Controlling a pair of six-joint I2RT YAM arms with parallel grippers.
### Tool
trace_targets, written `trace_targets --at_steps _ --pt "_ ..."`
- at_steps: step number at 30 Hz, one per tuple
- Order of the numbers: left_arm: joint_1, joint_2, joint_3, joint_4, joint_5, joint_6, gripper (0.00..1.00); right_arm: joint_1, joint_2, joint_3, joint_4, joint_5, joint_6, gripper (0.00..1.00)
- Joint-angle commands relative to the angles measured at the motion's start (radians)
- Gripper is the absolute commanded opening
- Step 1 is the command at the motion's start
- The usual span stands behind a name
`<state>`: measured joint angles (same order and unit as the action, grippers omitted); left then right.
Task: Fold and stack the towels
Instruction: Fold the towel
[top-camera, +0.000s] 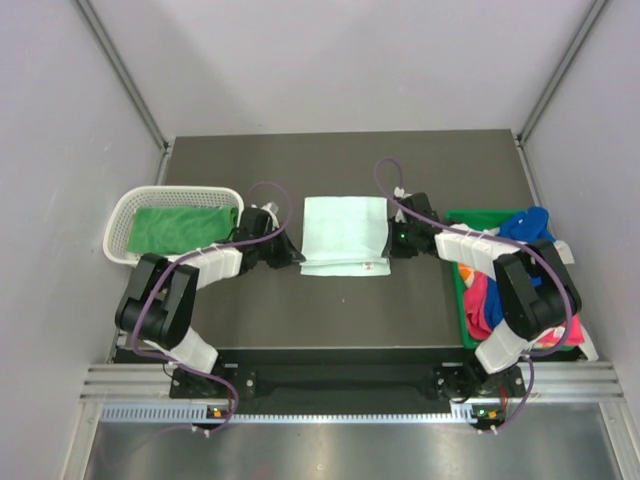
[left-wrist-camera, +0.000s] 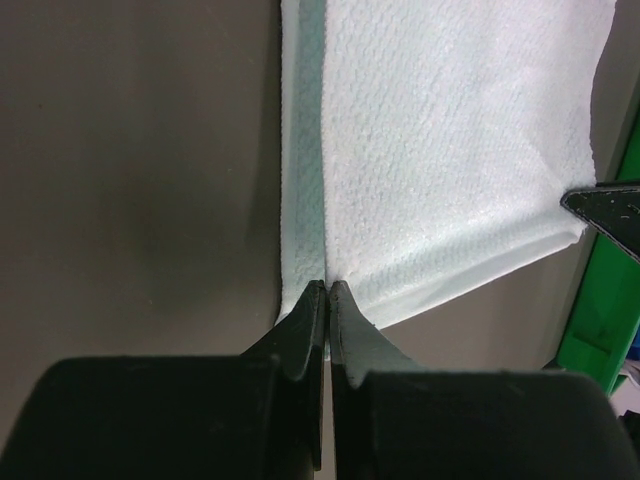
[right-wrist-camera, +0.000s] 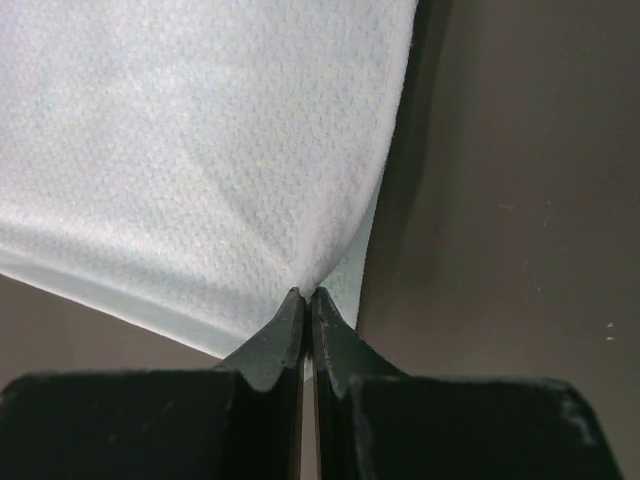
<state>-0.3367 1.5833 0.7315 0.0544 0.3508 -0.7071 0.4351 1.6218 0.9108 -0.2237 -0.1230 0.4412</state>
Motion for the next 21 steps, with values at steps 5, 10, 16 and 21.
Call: trace_targets --at_steps 5,10,16,21 --pt "0.001 -0.042 -0.032 0.061 -0.015 0.020 0.00 0.007 -0.049 -0.016 0.020 0.063 0.001 0.00" --pt "-0.004 -0.029 -0.030 0.062 -0.009 0.024 0.00 0.011 -0.050 -0.020 0.020 0.074 0.001 0.00" --pt "-0.012 -0.014 -0.034 0.064 -0.001 0.035 0.00 0.013 -0.063 -0.049 0.030 0.079 0.002 0.00" --pt "-0.019 -0.006 -0.037 0.062 0.005 0.046 0.00 0.016 -0.083 -0.079 0.040 0.079 0.001 0.05"
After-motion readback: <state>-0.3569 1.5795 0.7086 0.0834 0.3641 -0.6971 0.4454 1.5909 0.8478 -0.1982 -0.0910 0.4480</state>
